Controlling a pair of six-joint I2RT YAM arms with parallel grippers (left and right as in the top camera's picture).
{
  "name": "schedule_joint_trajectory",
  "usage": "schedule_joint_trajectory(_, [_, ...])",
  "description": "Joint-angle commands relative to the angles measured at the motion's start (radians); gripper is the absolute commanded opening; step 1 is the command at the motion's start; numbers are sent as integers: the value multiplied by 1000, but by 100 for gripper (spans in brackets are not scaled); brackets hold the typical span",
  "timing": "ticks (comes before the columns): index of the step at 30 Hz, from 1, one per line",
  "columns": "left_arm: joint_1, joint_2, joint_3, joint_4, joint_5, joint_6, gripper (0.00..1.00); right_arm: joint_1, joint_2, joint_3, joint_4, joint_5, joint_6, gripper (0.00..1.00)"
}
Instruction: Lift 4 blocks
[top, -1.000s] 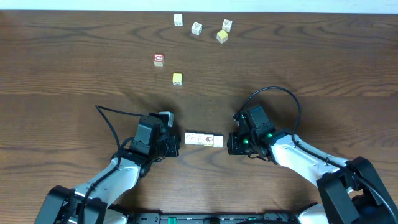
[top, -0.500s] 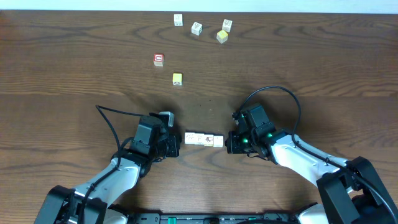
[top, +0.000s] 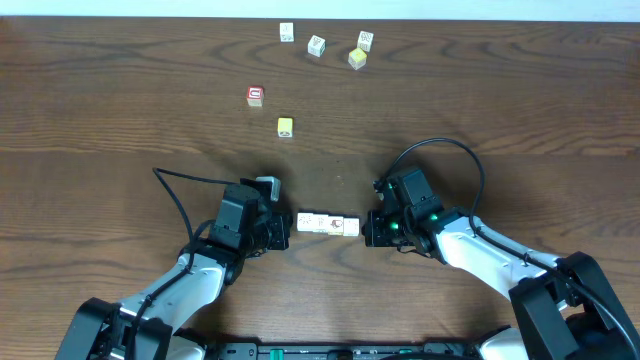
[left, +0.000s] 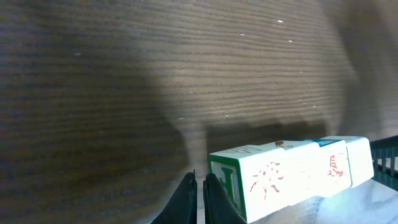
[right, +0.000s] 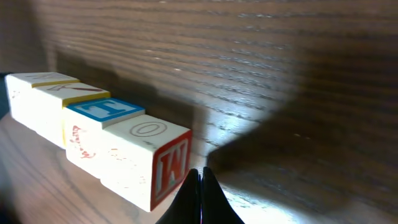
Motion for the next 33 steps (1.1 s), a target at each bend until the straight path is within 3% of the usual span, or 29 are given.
schedule_joint_trajectory(1, [-2, 4, 2, 1, -27, 2, 7, 11, 6, 8, -14, 68, 27, 1])
schedule_joint_trajectory(17, [-2, 4, 2, -19, -26, -11, 7, 56, 3, 8, -214, 53, 10, 1])
schedule_joint_trajectory(33, [-2, 4, 2, -22, -26, -25, 8, 145, 0, 8, -113, 5, 14, 1])
